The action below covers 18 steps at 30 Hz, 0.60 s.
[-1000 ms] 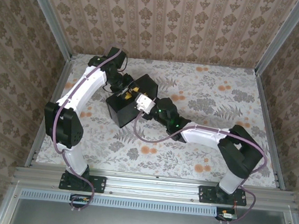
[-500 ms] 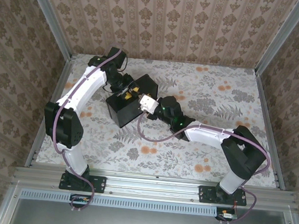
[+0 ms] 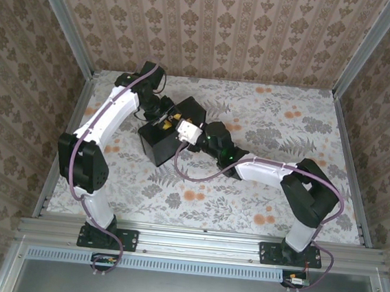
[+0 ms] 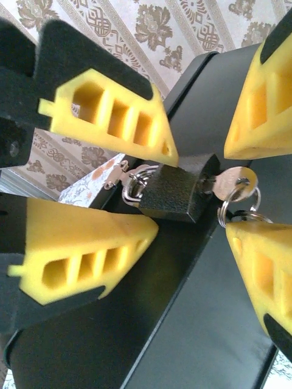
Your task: Unlock the padlock with the key
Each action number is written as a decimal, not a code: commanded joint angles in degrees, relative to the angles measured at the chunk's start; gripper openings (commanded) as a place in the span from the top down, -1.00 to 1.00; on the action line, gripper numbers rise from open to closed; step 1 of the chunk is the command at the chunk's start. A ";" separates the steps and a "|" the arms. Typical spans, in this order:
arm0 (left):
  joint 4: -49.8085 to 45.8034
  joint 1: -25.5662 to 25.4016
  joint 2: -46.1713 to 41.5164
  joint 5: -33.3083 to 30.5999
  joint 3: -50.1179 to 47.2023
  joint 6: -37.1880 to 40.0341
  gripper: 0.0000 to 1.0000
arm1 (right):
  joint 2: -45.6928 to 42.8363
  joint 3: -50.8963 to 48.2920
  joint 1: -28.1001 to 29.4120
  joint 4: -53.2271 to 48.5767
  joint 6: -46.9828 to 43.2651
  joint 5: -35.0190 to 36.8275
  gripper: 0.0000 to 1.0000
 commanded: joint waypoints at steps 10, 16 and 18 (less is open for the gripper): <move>-2.46 -0.84 2.78 -0.10 -4.21 0.40 0.27 | 2.32 3.11 -0.79 0.65 1.53 0.80 0.70; 0.65 -0.82 1.17 0.90 -6.32 -0.23 0.27 | 0.15 4.79 0.16 -4.51 11.81 1.44 0.87; 0.86 -0.85 1.28 0.90 -6.43 -0.23 0.27 | -0.30 4.63 0.66 -5.60 15.97 2.11 0.89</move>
